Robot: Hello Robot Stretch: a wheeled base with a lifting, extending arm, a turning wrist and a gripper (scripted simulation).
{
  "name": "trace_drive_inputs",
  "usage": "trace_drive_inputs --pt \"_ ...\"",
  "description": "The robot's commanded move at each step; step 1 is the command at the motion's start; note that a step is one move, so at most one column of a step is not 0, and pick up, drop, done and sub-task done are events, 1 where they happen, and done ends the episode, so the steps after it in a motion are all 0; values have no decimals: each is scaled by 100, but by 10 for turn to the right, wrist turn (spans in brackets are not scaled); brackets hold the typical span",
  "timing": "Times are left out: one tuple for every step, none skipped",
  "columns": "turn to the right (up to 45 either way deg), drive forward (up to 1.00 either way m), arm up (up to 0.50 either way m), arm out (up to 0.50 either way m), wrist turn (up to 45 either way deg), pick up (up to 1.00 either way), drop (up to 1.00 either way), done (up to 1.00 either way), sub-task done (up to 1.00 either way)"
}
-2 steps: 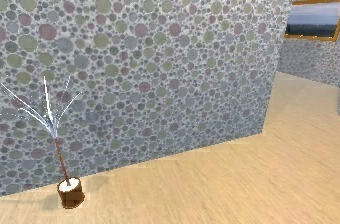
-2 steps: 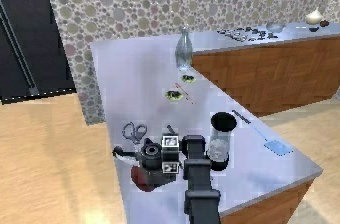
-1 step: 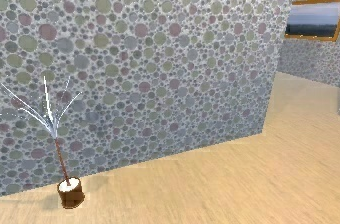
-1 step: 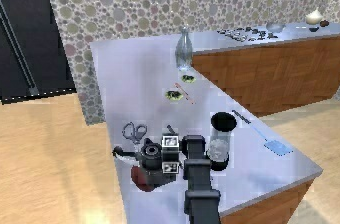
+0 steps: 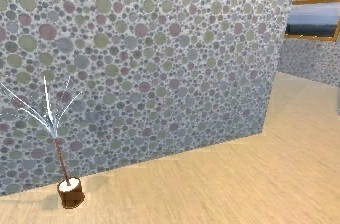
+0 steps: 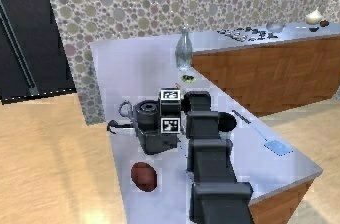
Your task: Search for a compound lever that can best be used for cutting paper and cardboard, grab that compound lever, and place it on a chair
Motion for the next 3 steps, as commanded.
trace_drive_inputs --pt "0 0 4 0 0 0 0 0 0" --pt "0 0 0 0 -450 0 0 0 0" --pt "0 0 0 0 -450 0 0 0 0"
